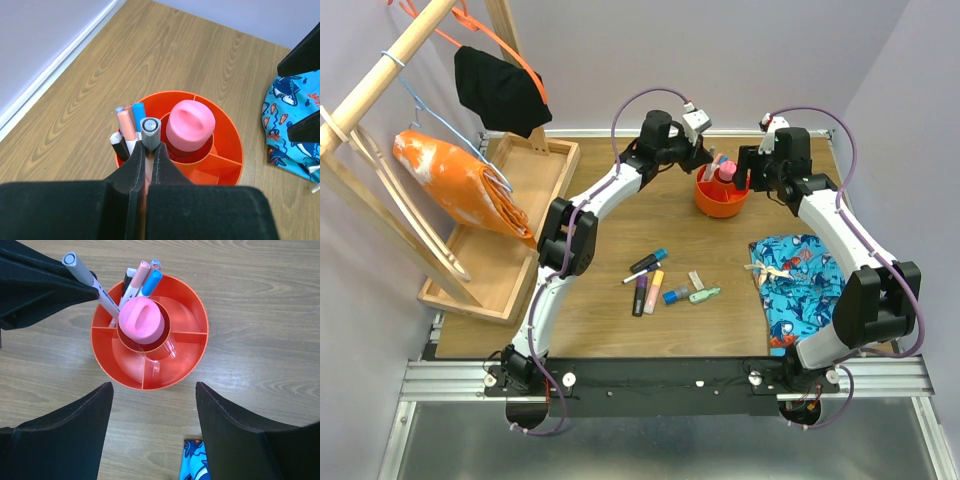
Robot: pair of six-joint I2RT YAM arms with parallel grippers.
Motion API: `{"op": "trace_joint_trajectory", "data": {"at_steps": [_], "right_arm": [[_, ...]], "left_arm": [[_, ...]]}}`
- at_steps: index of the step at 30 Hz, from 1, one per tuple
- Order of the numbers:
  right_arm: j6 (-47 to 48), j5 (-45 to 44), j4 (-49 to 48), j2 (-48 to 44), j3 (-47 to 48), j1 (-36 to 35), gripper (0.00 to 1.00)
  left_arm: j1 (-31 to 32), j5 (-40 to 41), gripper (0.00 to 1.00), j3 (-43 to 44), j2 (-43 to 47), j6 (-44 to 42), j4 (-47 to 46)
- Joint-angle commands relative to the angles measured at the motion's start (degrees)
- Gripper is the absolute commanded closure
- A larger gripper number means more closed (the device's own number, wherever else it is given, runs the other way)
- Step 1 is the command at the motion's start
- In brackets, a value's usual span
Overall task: Sort the stationery into containers
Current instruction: Place the pen in the storage box, then pick up the pen from the center of the board.
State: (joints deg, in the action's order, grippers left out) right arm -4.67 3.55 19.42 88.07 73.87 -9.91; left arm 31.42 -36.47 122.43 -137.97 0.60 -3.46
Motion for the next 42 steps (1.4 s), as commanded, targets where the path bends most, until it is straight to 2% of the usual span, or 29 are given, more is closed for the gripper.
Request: {"op": "trace_joint_trajectory", "data": {"at_steps": [1,17,20,21,25,30,34,37,40,41,42], "right_arm": [[-0.96,-0.21,-0.79,0.96,-0.04,0.24,0.25],[-0.96,0.14,-1.23,1.4,-0.65,0.24,0.25],[-0.96,0.14,-1.14,1.4,-0.83,0.25,0.25],[-0.96,0.23,-1.14,1.49,-0.83,0.24,0.25],[-1.05,0.58,-1.23,1.75,-0.39,0.24,0.25],[-1.13,1.02,-1.93,2.28,-0.12,0.24,0.25],[-1.49,1.89,-2.81,2.72,-0.13,0.24,0.25],[-1.22,2.51,-3.33,2.63,-0.12,0.24,0.25],[-0.78,3.47,-4.21,2.28,-0.91,0.24,0.25],[-0.78,3.57,-4.82,2.19,-1.79,0.24,0.25],[-0.7,3.83,-5.09,2.19,-2.32,0.24,0.25]], "left_arm": [[-0.13,2.37,1.0,0.62,-0.45,-2.09,1.26],[0.04,5.0,0.99,-2.28,-2.57,-5.17,5.84],[0.05,6.23,0.91,-2.55,-2.65,-4.91,5.92],[0.05,6.76,0.81,-2.46,-2.57,-4.91,5.84],[0.05,6.59,0.61,-1.76,-0.81,-5.52,6.8],[-0.13,5.71,0.49,-0.79,4.1,-5.96,8.03],[-0.66,5.35,0.45,-1.66,9.64,-6.4,10.23],[-1.1,6.66,0.44,-6.49,16.05,-9.82,13.73],[-1.1,8.16,0.47,-11.5,21.24,-13.34,23.82],[-1.1,8.17,0.49,-13.78,22.21,-14.39,30.9],[-1.01,7.82,0.52,-15.45,24.05,-15.36,33.76]]}}
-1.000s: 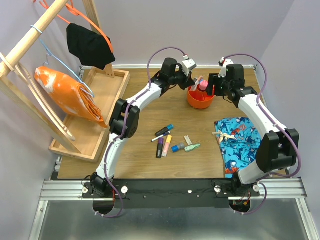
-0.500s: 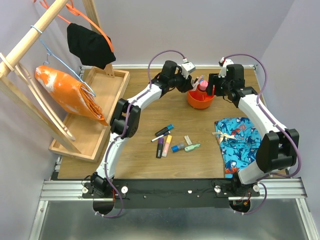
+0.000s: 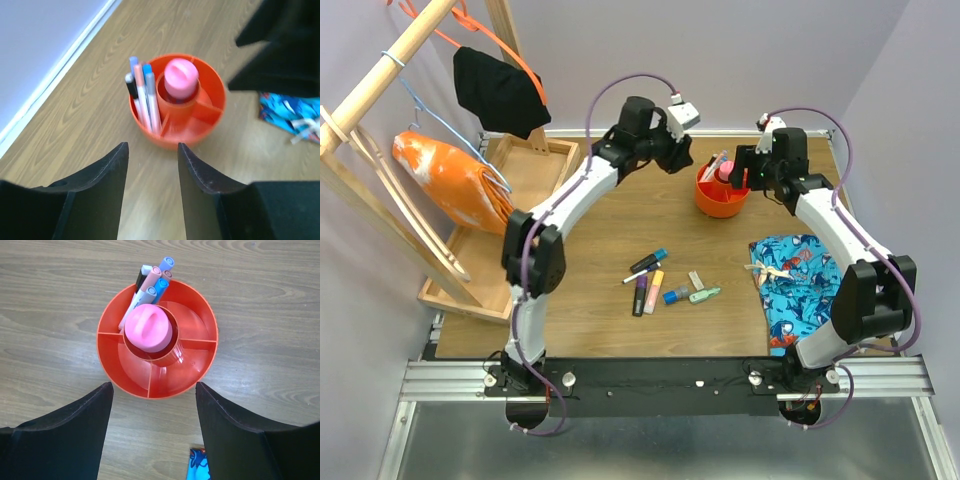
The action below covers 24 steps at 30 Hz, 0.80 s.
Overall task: Sort the stationery into containers
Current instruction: Pick up the pen from the center of the board.
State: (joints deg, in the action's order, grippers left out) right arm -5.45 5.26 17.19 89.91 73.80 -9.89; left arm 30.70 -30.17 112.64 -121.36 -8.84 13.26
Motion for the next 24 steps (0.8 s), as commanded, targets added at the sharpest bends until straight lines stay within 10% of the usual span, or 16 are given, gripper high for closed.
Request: {"op": "trace_joint_trajectory", "data": {"at_steps": [1,14,24], "right_arm": [[0.09,2.65,-2.95,0.36,-2.78,0.22,0.26],[-3.07,8.54,-6.64,-1.22,-8.23,0.14,0.28],[-3.68,8.28,-7.08,-5.44,-13.15,0.22,0.3]], "left_arm": [[-0.29,0.74,0.53,-7.33,8.15,-6.97,19.85],[1.82,-7.8,0.65,-19.67,6.5,-20.79,43.77],[4.19,-7.88,0.68,-19.83,2.01,-14.28,40.45]]}}
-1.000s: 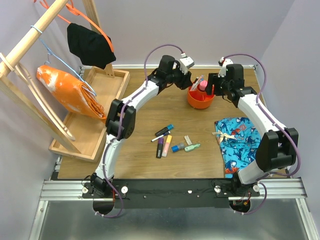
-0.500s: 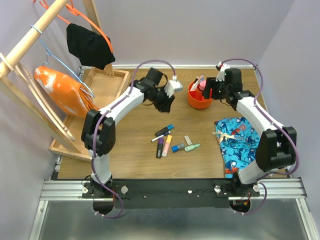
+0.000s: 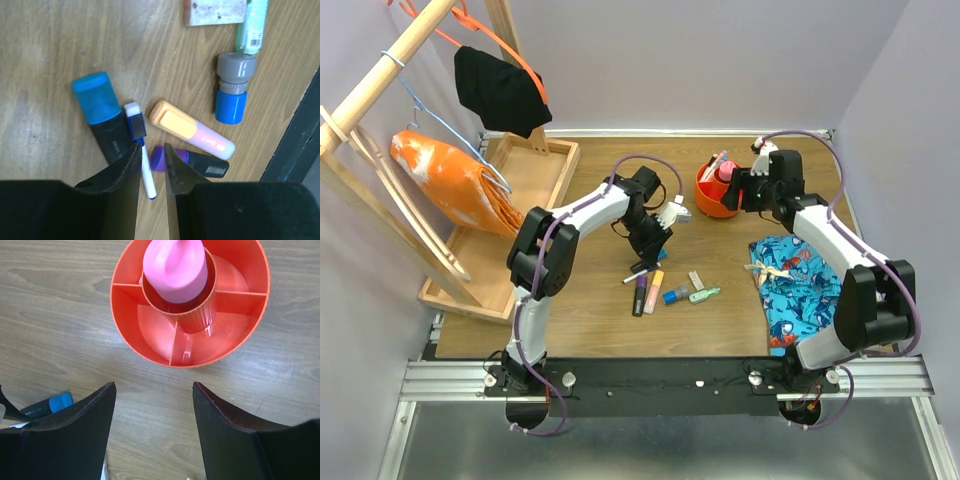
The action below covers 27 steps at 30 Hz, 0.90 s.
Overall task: Sort the stationery into containers
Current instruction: Pick up the pen from the center of the board.
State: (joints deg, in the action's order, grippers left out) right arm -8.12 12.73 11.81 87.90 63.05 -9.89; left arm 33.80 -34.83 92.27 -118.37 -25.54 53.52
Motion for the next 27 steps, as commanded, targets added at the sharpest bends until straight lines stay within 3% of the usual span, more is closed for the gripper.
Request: {"op": "trace_joint_trajectory", "data": {"at_steps": [1,9,21,27], "right_arm": [[-1.11,0.8,-1.71,-3.78,-2.66,0.22,0.3],[-1.37,0.45,-2.15,-5.89,-4.51,0.22,0.3],[-1.46,0.45,-2.5,-5.63,-4.25,0.22,0.29],[-1.46,0.36,-1.62,-5.72,-3.9,0.22,0.29]], "left_arm": [[1.35,-3.23,0.68,0.54,-1.34,2.86,-0.08],[1.62,6.0,0.55,1.15,-4.41,5.68,-3.6],[1.71,9.16,0.55,1.07,-5.56,6.2,-5.26],[3.55,16.97,0.55,-4.72,-2.75,8.66,-11.06]]}}
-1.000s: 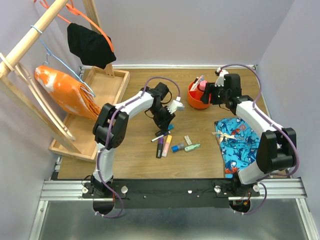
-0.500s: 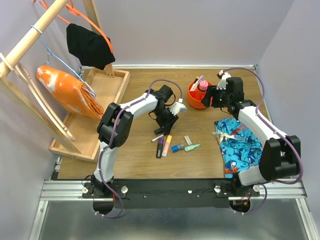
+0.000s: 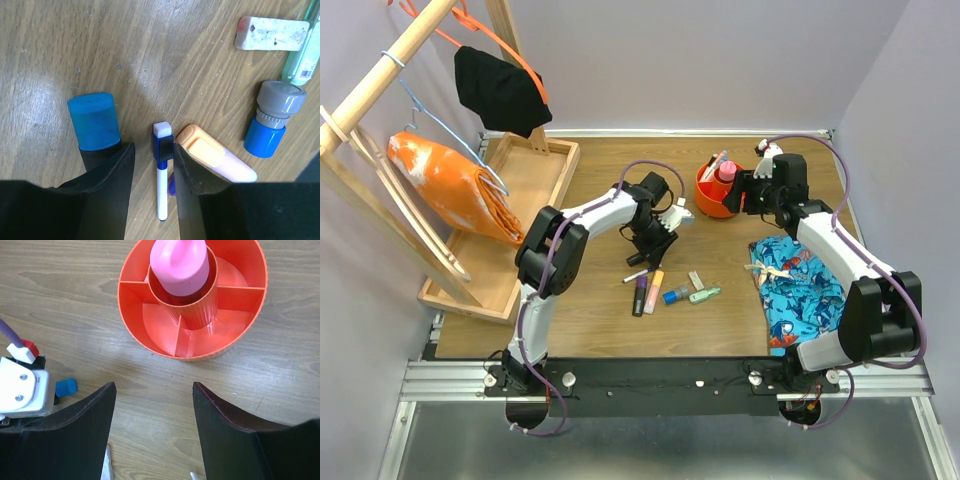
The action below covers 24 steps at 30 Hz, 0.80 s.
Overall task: Sort the stationery into containers
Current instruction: Pick up the pen from the center of the board.
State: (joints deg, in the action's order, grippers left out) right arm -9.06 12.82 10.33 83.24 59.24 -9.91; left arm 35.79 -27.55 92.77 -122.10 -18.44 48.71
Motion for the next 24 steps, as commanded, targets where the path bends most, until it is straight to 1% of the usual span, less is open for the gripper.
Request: {"op": "trace_joint_trajectory", "data": {"at_steps": [1,6,7,10,12,13,15,16,19,20,21,23,24], "right_arm": [[-0.43,0.28,0.13,-1.06,0.17,0.24,0.29],[-0.17,0.28,1.1,-0.98,0.7,0.24,0.29],[-0.17,0.19,1.01,-0.98,0.61,0.24,0.29],[-0.26,0.45,1.01,-0.98,0.79,0.24,0.29],[-0.34,0.54,0.66,-0.98,0.52,0.24,0.29],[-0.43,0.63,0.57,-1.06,0.52,0.24,0.29],[-0.35,0.45,0.66,-1.24,0.61,0.24,0.29],[-0.26,0.37,0.75,-1.33,0.78,0.24,0.29],[0.53,-0.42,1.36,-1.59,0.96,0.24,0.29],[0.53,-0.51,1.54,-1.59,1.05,0.24,0.29],[0.71,-0.6,1.54,-1.33,1.14,0.24,0.29],[0.62,-0.34,1.97,-0.89,1.84,0.24,0.29],[0.54,-0.16,2.06,-0.54,2.01,0.24,0.29]], "left_arm": [[1.82,10.75,0.55,-5.67,1.25,2.0,-6.61],[3.23,16.03,0.56,-10.93,2.48,2.44,-10.91],[3.32,17.52,0.56,-11.21,2.31,2.35,-11.09],[3.67,18.67,0.57,-11.56,1.61,2.44,-11.53],[3.67,19.29,0.61,-11.04,1.08,2.35,-11.18],[3.85,19.2,0.67,-10.69,0.56,2.35,-11.09],[3.76,17.45,0.76,-8.94,0.55,2.35,-9.0],[3.67,16.4,0.83,-8.14,1.25,2.35,-8.02],[3.15,8.85,0.92,-4.28,5.01,1.39,-3.54],[3.06,7.35,0.93,-3.05,5.82,1.04,-2.58],[2.97,2.9,0.94,0.97,6.35,-0.27,0.65],[2.79,0.06,0.95,7.21,6.09,-0.11,5.23],[2.18,-2.66,0.95,14.99,5.48,-0.02,10.3]]}}
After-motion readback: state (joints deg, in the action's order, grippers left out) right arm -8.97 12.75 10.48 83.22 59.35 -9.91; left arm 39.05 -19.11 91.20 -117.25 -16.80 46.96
